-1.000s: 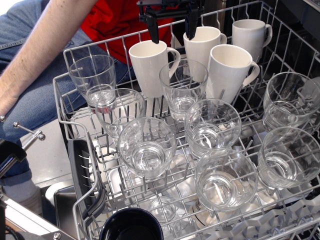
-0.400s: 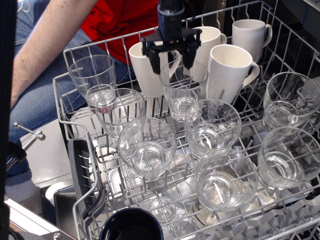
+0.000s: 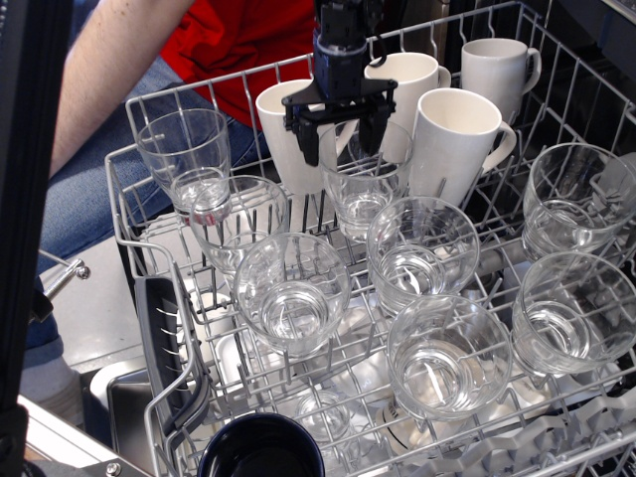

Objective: Pick up glass cup

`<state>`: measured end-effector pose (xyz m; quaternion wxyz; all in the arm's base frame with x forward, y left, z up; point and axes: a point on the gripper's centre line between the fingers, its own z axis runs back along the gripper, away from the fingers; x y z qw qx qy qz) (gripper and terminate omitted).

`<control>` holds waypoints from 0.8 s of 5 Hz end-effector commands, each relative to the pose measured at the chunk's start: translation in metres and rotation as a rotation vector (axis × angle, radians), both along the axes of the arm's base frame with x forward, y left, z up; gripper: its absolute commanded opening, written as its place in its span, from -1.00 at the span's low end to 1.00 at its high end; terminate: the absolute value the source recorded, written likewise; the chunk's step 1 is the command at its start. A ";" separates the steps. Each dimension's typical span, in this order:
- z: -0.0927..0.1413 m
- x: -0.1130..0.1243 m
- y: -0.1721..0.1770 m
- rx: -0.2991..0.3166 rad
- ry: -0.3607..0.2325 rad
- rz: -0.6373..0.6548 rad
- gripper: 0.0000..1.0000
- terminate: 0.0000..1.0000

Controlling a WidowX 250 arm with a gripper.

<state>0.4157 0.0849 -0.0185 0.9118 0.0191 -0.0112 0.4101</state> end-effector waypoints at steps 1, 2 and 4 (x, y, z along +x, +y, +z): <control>0.002 0.014 0.019 0.004 -0.048 0.071 1.00 -1.00; -0.010 0.018 0.023 -0.025 -0.047 0.094 1.00 -1.00; -0.025 0.017 0.022 -0.061 -0.051 0.122 -1.00 -1.00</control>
